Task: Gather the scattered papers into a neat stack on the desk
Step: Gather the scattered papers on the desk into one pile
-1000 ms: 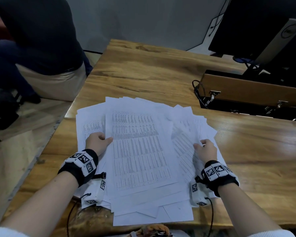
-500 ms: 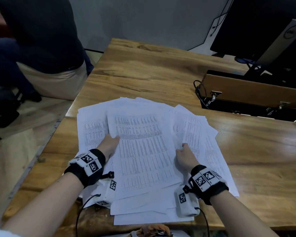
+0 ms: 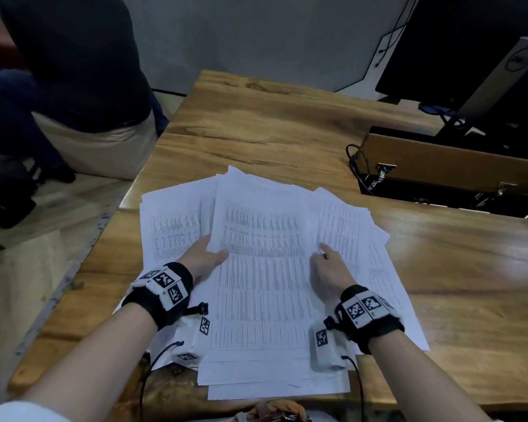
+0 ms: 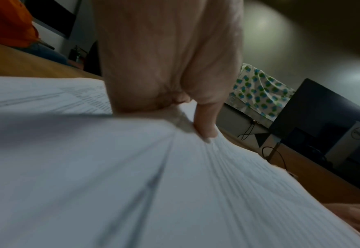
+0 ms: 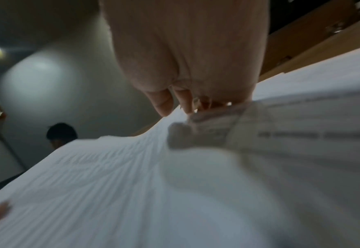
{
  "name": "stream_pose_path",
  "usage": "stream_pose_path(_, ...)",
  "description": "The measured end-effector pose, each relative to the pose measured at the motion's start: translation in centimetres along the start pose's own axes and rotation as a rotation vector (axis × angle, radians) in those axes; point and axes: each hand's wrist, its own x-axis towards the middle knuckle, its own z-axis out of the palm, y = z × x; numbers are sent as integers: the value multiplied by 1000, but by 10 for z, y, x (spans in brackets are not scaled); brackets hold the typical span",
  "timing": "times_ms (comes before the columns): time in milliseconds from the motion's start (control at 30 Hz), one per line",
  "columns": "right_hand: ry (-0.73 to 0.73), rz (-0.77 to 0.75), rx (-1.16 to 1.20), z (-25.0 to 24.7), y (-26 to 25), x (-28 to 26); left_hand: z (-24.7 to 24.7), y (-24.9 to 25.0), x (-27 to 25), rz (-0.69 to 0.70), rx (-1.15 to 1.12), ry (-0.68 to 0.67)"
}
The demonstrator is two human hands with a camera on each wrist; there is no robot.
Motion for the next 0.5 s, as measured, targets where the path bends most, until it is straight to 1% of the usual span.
stream_pose_path(67,179,110,-124,-17,8,6,-5,-7,1,1,-77,71)
stream_pose_path(100,253,192,-197,-27,17,13,-8,-11,2,-4,-111,87)
stream_pose_path(133,292,273,-231,-35,21,14,-10,-13,2,-2,-133,83)
stream_pose_path(167,298,335,-226,-40,27,17,-11,-15,2,6,-149,66)
stream_pose_path(200,281,361,-204,-45,29,16,-12,-15,1,15,-159,51)
stream_pose_path(333,287,245,-49,-42,31,24,-14,-9,0,17,-169,10)
stream_pose_path(400,229,185,-19,-39,27,29,-13,-7,0,20,-198,-17)
stream_pose_path(500,97,122,45,-30,12,24,-7,-5,-1,18,-243,-38)
